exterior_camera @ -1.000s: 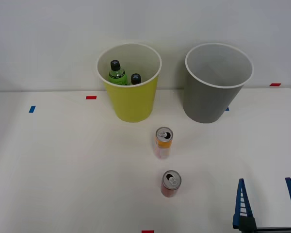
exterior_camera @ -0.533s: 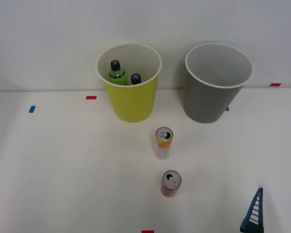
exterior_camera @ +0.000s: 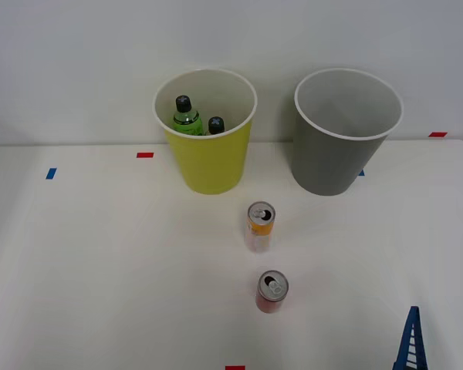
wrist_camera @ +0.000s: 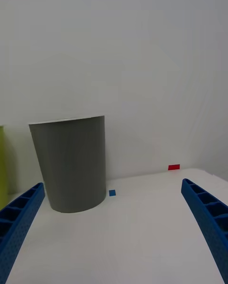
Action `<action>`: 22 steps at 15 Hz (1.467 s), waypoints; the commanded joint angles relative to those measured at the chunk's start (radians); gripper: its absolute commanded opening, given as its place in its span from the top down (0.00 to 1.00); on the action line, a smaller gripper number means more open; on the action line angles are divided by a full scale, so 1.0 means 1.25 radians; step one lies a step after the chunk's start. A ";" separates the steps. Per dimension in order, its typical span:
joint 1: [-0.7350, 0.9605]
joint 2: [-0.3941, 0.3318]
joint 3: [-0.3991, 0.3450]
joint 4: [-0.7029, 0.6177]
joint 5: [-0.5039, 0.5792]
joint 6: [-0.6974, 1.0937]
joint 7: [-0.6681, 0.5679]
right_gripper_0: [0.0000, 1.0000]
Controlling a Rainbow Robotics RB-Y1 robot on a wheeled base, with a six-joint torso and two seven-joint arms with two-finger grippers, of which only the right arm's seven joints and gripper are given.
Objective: Put cans in the gray bin, plastic bottles in the light green bin
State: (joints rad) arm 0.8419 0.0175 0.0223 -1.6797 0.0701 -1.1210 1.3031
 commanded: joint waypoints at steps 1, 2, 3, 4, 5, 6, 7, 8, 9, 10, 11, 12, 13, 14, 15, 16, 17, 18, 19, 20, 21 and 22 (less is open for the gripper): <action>0.000 0.000 0.010 0.000 -0.003 0.007 0.018 0.00; 0.000 0.000 0.012 0.000 0.002 0.019 0.025 0.00; 0.000 0.000 0.013 -0.001 0.009 0.024 0.035 0.00; 0.000 0.000 0.013 0.000 0.015 0.024 0.044 0.00; 0.000 0.000 0.008 -0.001 0.040 0.025 0.052 0.00; 0.000 0.000 -0.002 -0.005 0.079 0.040 0.061 0.00; 0.000 0.000 -0.008 -0.012 0.108 0.057 0.066 0.00; 0.001 0.000 -0.010 -0.017 0.121 0.068 0.068 0.00; 0.005 0.000 -0.007 -0.018 0.126 0.072 0.073 0.00; 0.010 0.000 -0.004 -0.018 0.126 0.072 0.073 0.00; 0.014 0.000 -0.004 -0.018 0.126 0.072 0.074 0.00; 0.014 0.000 -0.006 -0.018 0.126 0.073 0.074 0.00; 0.015 0.000 -0.006 -0.018 0.129 0.072 0.074 0.00; 0.015 0.000 -0.006 -0.018 0.130 0.072 0.074 0.00; 0.015 0.000 -0.004 -0.018 0.132 0.073 0.074 0.00; 0.016 0.000 -0.002 -0.018 0.133 0.073 0.069 0.00; 0.016 0.000 -0.002 -0.018 0.133 0.073 0.066 0.00; 0.016 0.000 -0.002 -0.018 0.134 0.073 0.063 0.00; 0.016 0.000 -0.002 -0.018 0.135 0.073 0.061 0.00; 0.015 0.000 -0.001 -0.018 0.138 0.073 0.056 0.00; 0.014 0.000 0.002 -0.017 0.143 0.073 0.052 0.00; 0.014 0.000 0.002 -0.018 0.148 0.073 0.046 0.00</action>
State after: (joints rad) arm 0.8600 0.0173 0.0233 -1.7022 0.2480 -1.0294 1.3683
